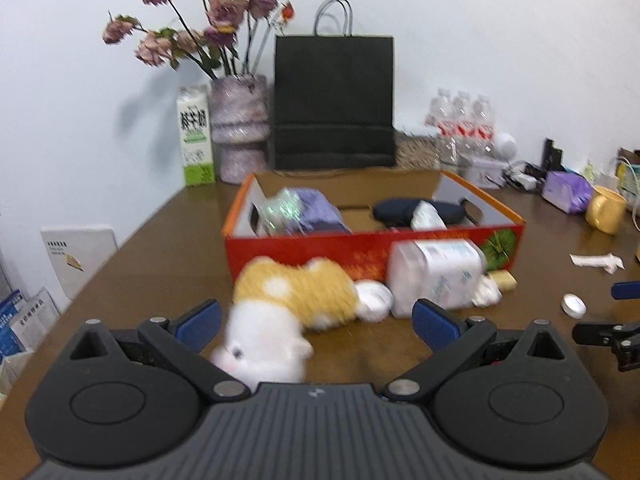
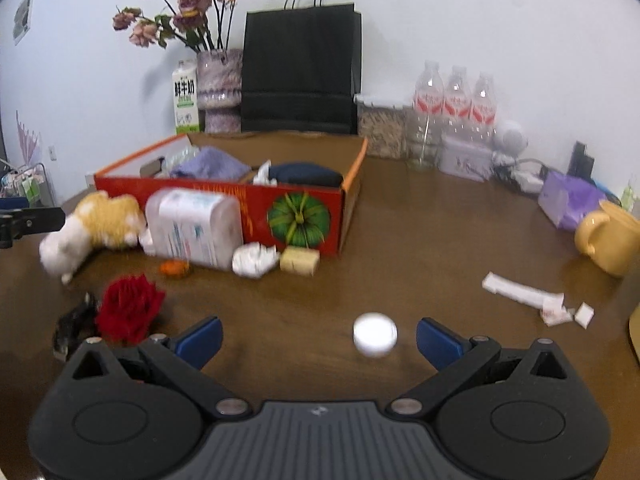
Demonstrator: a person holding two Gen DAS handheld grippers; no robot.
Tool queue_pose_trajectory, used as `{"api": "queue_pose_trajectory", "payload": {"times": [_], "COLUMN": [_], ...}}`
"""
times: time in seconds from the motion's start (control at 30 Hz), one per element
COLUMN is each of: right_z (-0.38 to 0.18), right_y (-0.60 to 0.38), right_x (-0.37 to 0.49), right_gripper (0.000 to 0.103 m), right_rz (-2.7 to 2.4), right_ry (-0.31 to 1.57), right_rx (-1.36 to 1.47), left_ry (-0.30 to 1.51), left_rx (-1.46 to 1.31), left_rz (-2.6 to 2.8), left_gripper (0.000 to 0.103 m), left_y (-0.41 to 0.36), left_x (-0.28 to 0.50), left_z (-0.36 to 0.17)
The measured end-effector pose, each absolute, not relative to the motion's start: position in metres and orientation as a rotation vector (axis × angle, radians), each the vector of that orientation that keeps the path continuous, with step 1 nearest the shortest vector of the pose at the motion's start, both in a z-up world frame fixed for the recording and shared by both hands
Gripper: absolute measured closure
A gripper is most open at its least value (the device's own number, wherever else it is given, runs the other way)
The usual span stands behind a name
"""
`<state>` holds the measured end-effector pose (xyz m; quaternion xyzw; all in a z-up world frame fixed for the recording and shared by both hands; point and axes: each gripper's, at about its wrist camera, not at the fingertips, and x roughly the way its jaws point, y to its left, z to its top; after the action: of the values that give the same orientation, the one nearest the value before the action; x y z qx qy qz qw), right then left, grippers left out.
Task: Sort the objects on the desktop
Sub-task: 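Move both open grippers from the box back toward the rose and cable, then grasp the red rose with the right gripper while the left grasps the black USB cable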
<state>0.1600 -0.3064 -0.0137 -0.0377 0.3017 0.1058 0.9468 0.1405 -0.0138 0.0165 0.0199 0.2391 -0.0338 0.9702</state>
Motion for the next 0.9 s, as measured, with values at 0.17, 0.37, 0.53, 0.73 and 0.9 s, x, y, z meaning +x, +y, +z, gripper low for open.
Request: {"api": "queue_pose_trajectory", "payload": {"times": [0.17,0.37,0.53,0.73,0.9], "right_z": [-0.028,-0.037,-0.043,-0.044,-0.044], "right_y": [-0.311,-0.316,-0.316,-0.315,-0.315], "right_x": [0.15,0.148,0.147,0.148,0.148], "right_gripper": [0.0,0.0,0.0,0.0,0.0], "right_rz": [0.211,0.202,0.205,0.21,0.21], "right_ry": [0.646,0.673,0.684,0.685,0.685], "right_rx": [-0.078,-0.066,-0.055,-0.057,-0.057], "left_ry": [0.542,0.612,0.638,0.649,0.645], "left_rx": [0.05,0.061,0.06,0.037,0.032], "left_rz": [-0.121,-0.167,-0.178,-0.205,-0.209], "left_gripper": [0.0,0.0,0.002,0.019,0.021], "left_y": [-0.025,-0.035,-0.04,-0.041,-0.041], "left_x": [0.127,0.118,0.12,0.127,0.127], "left_z": [-0.001,-0.022,-0.031,-0.034,-0.034]}}
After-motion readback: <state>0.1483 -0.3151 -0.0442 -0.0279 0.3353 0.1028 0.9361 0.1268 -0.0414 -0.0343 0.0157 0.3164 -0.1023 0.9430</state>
